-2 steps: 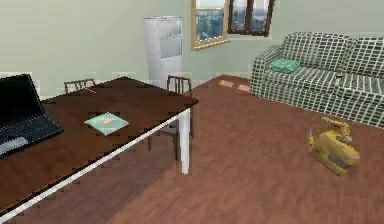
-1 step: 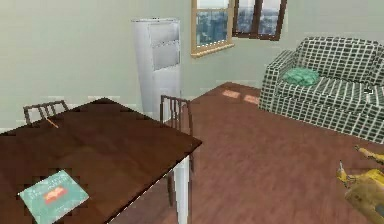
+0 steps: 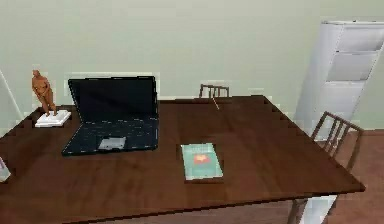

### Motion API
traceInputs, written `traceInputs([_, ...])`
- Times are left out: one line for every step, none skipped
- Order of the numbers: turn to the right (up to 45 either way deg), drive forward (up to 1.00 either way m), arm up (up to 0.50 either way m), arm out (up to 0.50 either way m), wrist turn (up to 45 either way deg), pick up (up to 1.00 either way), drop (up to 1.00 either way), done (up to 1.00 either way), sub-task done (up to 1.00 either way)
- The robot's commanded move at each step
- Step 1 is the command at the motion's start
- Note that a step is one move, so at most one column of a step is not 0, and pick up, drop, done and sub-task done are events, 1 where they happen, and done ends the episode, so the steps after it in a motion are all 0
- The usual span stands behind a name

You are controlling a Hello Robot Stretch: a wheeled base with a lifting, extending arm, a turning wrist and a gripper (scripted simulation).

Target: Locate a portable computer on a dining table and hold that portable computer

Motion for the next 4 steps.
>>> traceInputs([-45.0, 0.00, 0.00, 0.00, 0.0, 0.00, 0.00, 0.00, 0.00])
traceInputs([-45.0, 0.00, 0.00, 0.00, 0.0, 0.00, 0.00, 0.00, 0.00])
traceInputs([-21.0, 0.00, 0.00, 0.00, 0.0, 0.00, 0.00, 0.00, 0.00])
traceInputs([45.0, 0.00, 0.00, 0.00, 0.0, 0.00, 0.00, 0.00, 0.00])
